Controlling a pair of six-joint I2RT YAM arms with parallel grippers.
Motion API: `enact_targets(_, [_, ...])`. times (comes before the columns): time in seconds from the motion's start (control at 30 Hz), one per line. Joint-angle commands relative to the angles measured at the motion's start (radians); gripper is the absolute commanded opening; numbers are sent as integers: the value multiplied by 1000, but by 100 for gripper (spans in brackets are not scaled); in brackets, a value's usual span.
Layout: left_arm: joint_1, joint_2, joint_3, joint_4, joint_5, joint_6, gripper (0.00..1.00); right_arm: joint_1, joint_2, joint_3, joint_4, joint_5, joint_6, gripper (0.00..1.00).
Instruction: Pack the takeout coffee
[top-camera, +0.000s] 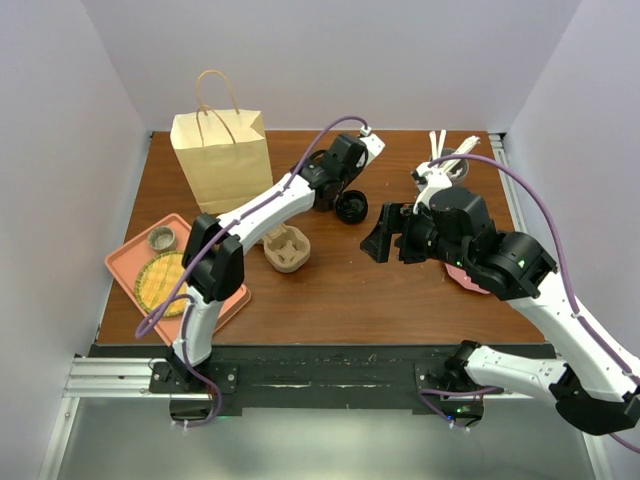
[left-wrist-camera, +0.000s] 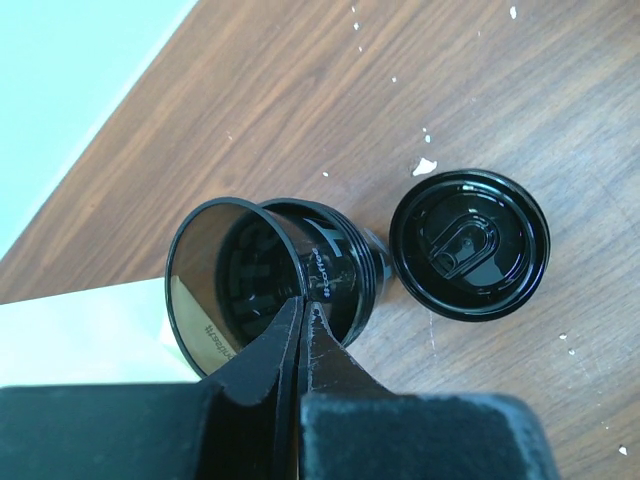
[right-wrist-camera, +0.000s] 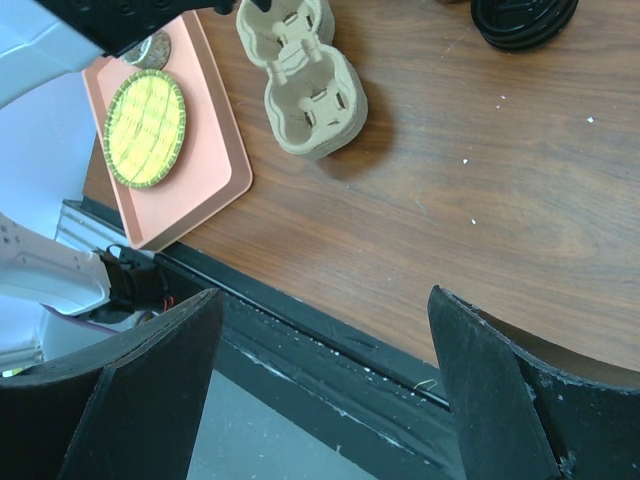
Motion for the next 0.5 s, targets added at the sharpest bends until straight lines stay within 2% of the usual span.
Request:
enact_targets(0.0, [-4, -84, 55, 33, -34, 26, 0, -4, -18, 31, 28, 1, 6, 88])
enact_targets(0.47, [-21, -185, 104, 53, -120, 38, 0, -2, -47, 47, 51, 7, 28, 88])
